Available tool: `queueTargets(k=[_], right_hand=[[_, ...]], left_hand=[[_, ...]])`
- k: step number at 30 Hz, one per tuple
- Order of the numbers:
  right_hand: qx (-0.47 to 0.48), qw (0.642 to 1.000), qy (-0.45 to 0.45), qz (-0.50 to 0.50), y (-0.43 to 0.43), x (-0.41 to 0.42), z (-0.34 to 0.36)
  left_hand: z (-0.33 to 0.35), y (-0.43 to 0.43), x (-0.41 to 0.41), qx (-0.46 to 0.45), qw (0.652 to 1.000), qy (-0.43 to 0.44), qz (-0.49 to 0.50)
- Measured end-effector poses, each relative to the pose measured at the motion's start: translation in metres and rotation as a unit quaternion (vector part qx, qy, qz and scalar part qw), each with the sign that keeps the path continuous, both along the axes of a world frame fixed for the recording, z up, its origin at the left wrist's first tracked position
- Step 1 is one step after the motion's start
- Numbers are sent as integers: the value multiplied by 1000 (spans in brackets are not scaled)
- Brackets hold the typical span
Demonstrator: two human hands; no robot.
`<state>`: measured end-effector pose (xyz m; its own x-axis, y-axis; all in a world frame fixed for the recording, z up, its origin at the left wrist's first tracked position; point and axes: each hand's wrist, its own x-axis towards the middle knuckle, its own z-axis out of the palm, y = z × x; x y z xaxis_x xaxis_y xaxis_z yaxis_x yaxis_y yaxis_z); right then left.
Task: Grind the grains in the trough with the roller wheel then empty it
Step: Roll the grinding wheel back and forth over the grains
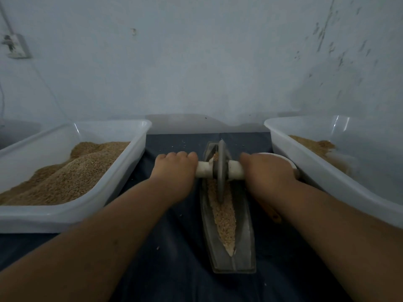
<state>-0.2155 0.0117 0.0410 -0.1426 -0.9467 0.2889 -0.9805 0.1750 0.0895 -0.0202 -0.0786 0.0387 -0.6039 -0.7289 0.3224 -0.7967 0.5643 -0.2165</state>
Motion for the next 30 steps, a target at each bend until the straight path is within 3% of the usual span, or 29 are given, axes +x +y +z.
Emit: queueTargets(k=[7,21,30], right_hand=[[-19,999,36,0,-25,-3,5],[-50,995,67,53,68,14,-13],[-18,1000,-1,6,6,-4,-10]], left_hand=[[0,-26,-10,47,998,25,18],[-14,75,41,-70,997,13,-29],[-1,11,6,-6,1000,-8,-11]])
